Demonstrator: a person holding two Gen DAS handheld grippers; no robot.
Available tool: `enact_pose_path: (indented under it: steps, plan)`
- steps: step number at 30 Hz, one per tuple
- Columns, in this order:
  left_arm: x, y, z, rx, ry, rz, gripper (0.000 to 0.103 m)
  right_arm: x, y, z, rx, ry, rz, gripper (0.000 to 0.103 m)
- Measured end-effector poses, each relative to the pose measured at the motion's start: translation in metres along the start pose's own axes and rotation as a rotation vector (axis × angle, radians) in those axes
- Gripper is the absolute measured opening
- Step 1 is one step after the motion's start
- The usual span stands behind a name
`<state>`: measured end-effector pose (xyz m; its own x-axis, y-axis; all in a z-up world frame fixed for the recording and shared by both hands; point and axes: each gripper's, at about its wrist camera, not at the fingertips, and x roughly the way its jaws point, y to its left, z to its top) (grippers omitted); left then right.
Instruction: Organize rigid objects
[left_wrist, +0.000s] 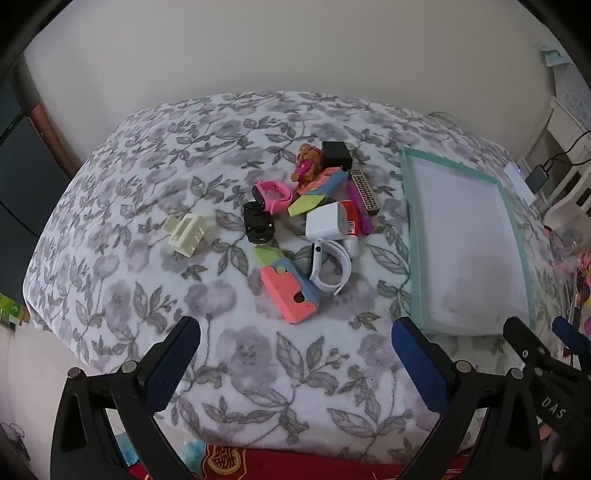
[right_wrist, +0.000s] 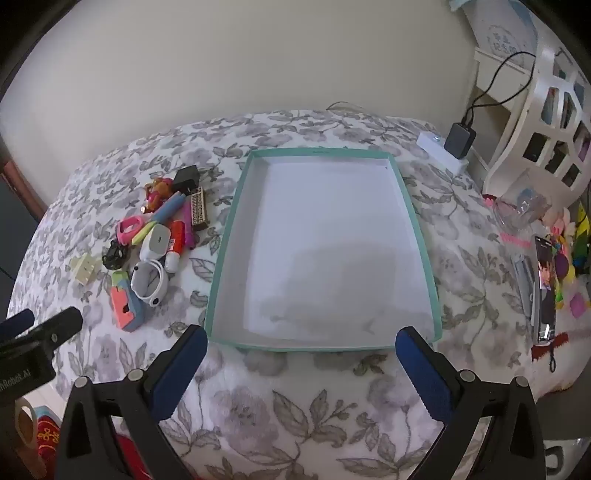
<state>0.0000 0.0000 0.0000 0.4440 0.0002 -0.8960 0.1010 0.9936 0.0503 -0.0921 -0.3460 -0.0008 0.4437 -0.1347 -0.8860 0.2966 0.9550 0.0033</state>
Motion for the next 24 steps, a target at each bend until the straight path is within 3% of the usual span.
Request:
enact_pose_path:
  steps: [5,24]
  plan:
    - [0.0000,-0.0033,-0.0009,-0.001,0.004,0.000,0.103,0.0004,-0.0001,-0.0011,0.017,0.005,0.033,0.103]
    - [0.0033,-0.0014,-0.0011,0.019,0.020,0.005,0.103,-0.0005,-0.0013,-0.0001,0.011,-0.013,0.017,0.103]
